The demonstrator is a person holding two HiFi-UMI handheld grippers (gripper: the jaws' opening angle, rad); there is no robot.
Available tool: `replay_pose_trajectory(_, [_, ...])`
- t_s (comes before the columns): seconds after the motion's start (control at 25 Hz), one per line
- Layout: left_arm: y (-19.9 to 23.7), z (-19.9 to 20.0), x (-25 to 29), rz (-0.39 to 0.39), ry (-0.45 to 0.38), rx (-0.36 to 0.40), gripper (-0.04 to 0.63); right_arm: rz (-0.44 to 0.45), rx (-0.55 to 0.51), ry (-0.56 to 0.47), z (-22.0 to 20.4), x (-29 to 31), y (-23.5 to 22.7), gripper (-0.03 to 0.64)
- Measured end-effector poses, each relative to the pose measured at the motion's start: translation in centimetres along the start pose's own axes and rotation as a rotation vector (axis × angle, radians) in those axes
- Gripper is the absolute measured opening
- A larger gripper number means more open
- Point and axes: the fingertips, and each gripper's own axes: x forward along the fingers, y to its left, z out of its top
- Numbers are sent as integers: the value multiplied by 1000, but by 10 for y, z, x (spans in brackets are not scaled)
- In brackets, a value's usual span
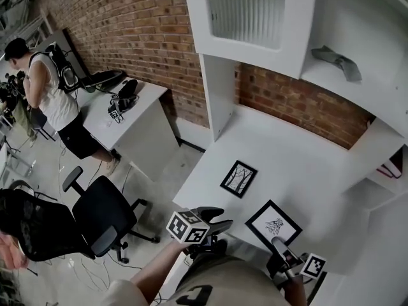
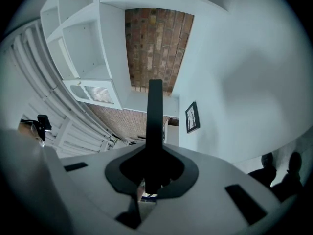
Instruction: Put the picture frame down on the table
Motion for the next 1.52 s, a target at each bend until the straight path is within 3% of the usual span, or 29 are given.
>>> replay_pose_trajectory(0.36, [-25, -16, -17, 48, -46, -2, 179, 19, -4, 11, -19, -30, 2, 18])
replay_pose_trajectory(0.52, [-26, -36, -24, 115, -57, -69, 54, 13, -9, 8, -31, -50, 4, 18])
replay_pose_trajectory(0.6, [-31, -41, -26, 119, -72, -102, 28, 15, -6, 3, -35, -59, 5, 18])
replay_pose_trajectory(0.96, [-64, -57, -20, 84, -74, -122, 15, 44, 33, 11, -52, -78, 4, 18])
replay_pose_trajectory(1.52, [-60, -68, -26, 111, -69, -178, 15, 33, 78, 29, -61, -70, -2, 18])
